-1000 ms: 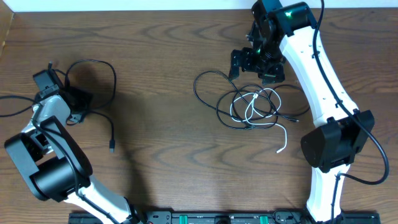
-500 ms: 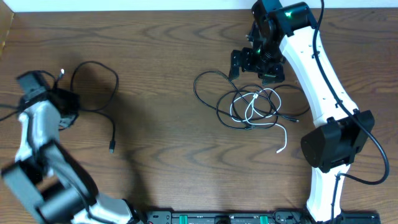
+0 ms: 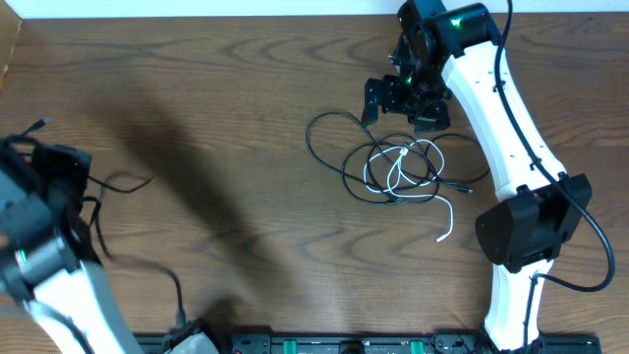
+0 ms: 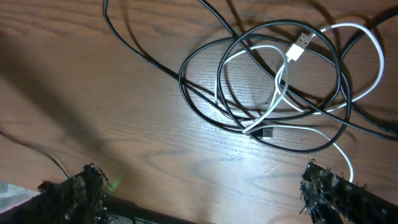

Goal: Untangle cables

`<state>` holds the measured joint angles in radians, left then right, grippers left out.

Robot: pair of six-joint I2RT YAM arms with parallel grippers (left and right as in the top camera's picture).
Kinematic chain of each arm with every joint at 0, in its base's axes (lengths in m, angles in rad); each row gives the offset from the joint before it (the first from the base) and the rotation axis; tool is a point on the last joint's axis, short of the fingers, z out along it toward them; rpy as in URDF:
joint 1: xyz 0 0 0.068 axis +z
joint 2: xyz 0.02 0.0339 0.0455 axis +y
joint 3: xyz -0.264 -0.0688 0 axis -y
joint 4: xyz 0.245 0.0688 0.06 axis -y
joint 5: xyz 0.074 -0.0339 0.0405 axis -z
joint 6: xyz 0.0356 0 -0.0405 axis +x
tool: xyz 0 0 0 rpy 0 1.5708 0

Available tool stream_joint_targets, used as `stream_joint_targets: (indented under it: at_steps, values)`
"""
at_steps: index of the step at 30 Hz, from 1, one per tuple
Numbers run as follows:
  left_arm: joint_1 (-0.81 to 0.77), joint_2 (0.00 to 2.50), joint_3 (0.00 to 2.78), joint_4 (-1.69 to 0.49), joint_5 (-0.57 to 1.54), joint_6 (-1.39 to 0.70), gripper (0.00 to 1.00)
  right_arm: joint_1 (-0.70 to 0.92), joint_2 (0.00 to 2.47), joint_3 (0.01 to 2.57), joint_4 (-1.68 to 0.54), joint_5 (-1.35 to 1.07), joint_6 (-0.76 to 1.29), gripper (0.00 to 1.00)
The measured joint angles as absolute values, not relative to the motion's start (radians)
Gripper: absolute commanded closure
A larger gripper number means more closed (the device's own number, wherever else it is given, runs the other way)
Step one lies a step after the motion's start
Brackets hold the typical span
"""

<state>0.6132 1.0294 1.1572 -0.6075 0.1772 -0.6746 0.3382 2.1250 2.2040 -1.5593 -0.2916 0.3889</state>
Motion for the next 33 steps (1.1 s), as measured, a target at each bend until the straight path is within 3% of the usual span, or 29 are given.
stream_joint_targets:
  at_steps: [7,20,33]
  values:
    - [0.609,0.888,1.166,-0.656,0.168,-0.646,0.93,0.338,2.125,2.204,-1.560,-0.291,0.389,0.01]
    - [0.606,1.108,1.161,-1.145,0.117,-0.620,0.93,0.344,2.125,2.204,-1.560,-0.291,0.389,0.01]
    - [0.606,1.377,0.947,-1.102,0.043,-0.609,0.93,0.344,2.125,2.204,-1.560,-0.291,0.389,0.01]
